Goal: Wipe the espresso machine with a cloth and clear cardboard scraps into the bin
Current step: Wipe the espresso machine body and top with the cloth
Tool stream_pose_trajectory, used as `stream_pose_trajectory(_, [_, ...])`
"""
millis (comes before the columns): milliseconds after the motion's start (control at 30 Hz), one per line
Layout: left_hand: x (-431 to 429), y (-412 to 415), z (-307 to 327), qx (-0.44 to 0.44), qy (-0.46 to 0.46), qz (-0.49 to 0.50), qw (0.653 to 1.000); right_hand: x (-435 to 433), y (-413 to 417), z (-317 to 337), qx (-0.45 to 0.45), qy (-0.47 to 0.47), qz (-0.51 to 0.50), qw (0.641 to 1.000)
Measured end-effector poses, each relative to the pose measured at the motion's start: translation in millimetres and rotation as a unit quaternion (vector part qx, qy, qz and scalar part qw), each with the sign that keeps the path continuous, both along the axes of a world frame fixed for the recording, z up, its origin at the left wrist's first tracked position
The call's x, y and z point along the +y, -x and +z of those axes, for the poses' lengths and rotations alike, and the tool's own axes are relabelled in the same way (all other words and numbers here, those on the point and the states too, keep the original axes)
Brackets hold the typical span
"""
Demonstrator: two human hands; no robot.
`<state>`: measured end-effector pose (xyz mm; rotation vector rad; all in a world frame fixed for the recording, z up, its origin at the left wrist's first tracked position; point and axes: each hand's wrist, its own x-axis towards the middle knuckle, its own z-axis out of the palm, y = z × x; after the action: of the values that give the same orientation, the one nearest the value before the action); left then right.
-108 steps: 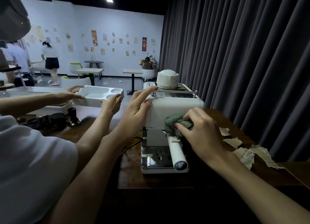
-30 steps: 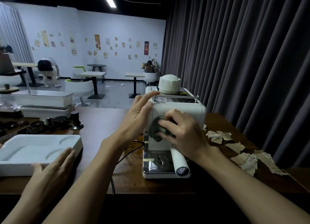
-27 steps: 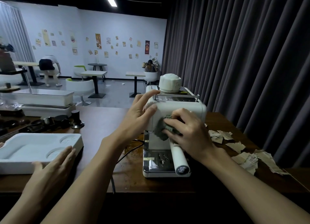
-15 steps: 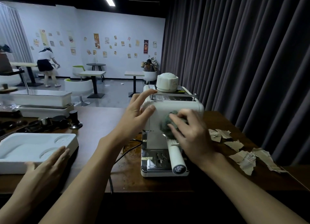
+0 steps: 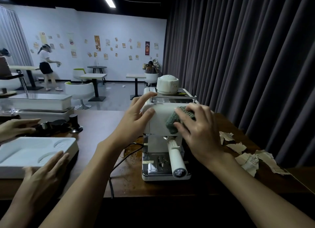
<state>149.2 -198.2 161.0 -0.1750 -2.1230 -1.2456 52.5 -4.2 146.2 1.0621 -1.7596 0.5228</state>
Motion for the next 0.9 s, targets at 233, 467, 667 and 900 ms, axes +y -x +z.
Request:
stream_pose_trajectory(233, [30, -4, 29, -0.045, 0.227, 0.229, 0.946, 19, 12, 5, -0.057, 0.045, 0.026, 0.997])
stream_pose_trajectory(467, [97, 27, 33, -0.136, 0.262, 0.332, 0.896, 37, 13, 15, -0.164, 0.1, 0.096, 0.977])
stream_pose_trajectory(667, [80, 35, 27, -0.04, 0.187, 0.336, 0.922, 51, 20, 21, -0.234, 0.094, 0.117, 0.961])
stream_pose_trajectory(900, [36, 17, 33, -0.034, 0.167, 0.287, 0.943, 55, 26, 15, -0.262, 0.136, 0.101, 0.95])
